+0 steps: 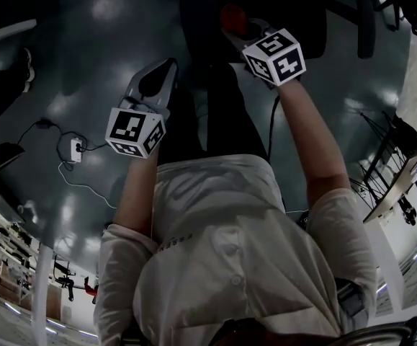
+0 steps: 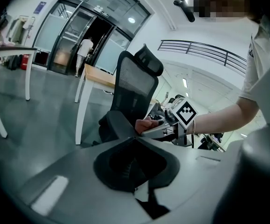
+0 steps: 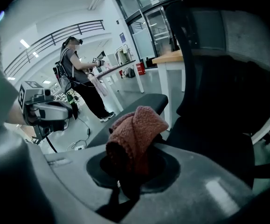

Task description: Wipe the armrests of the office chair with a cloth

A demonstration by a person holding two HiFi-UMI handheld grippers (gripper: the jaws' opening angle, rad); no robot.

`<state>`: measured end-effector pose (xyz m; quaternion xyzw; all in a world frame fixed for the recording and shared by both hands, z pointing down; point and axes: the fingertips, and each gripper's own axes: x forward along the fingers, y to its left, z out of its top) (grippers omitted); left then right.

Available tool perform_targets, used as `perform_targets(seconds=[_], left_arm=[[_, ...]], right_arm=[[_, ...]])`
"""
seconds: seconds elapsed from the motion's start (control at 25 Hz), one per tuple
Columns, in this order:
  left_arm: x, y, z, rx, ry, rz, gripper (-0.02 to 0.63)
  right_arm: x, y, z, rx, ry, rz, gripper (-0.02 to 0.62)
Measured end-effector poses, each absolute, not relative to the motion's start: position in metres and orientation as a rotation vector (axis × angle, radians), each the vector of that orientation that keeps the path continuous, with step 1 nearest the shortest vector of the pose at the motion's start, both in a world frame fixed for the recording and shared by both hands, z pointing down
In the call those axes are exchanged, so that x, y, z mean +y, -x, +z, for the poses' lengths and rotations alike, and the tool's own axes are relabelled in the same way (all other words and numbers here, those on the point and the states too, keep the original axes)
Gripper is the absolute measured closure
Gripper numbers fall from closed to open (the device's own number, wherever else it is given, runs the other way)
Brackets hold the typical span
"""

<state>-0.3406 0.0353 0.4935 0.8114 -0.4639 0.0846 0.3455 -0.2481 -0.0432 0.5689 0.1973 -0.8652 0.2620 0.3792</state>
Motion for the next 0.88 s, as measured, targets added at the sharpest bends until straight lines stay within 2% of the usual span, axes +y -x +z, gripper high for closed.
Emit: perform_targets(seconds=[0.6, 0.88], left_arm=[[0.072, 0.355, 0.488, -1.029, -2.222, 0.224, 0.589], [0.091, 0.361, 0.489, -1.007, -2.226, 0.221, 0.589]], right_arm=[[0.050, 0.221, 0.577, -2.133, -0.841, 0.894, 0.549], [0.077, 0.239, 0.586, -2.105, -1.030, 1.099, 0.549]])
